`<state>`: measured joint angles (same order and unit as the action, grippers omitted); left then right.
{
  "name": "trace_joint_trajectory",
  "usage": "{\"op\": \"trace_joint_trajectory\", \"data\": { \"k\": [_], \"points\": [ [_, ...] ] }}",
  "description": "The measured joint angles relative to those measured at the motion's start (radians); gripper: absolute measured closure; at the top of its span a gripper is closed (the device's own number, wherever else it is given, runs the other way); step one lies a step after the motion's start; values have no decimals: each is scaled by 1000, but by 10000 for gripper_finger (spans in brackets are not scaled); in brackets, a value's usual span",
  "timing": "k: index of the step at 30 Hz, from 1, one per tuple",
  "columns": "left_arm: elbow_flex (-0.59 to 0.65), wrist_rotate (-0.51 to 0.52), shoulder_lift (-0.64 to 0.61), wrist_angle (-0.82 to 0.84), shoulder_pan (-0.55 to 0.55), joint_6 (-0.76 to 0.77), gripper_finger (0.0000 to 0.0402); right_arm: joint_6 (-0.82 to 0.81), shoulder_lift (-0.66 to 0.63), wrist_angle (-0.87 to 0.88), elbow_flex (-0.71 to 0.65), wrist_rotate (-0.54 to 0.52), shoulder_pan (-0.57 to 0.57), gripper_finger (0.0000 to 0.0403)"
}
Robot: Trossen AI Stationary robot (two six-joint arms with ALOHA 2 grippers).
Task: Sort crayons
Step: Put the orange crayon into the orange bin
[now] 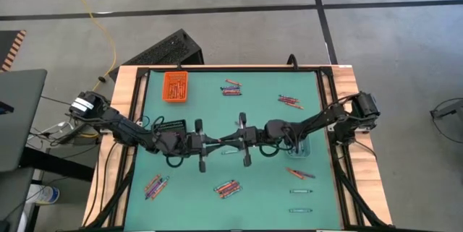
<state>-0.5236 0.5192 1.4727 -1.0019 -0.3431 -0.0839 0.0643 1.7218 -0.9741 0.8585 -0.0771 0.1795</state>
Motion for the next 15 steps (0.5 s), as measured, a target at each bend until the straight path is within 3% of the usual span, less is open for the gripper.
{"op": "trace_joint_trajectory", "data": {
  "k": [7,15],
  "points": [
    [0,27,0,34,1,1,398,8,-7,75,1,-3,-14,329],
    [-1,70,-12,226,4,105,400,39,-93,520,1,-3,-32,266]
  ]
}}
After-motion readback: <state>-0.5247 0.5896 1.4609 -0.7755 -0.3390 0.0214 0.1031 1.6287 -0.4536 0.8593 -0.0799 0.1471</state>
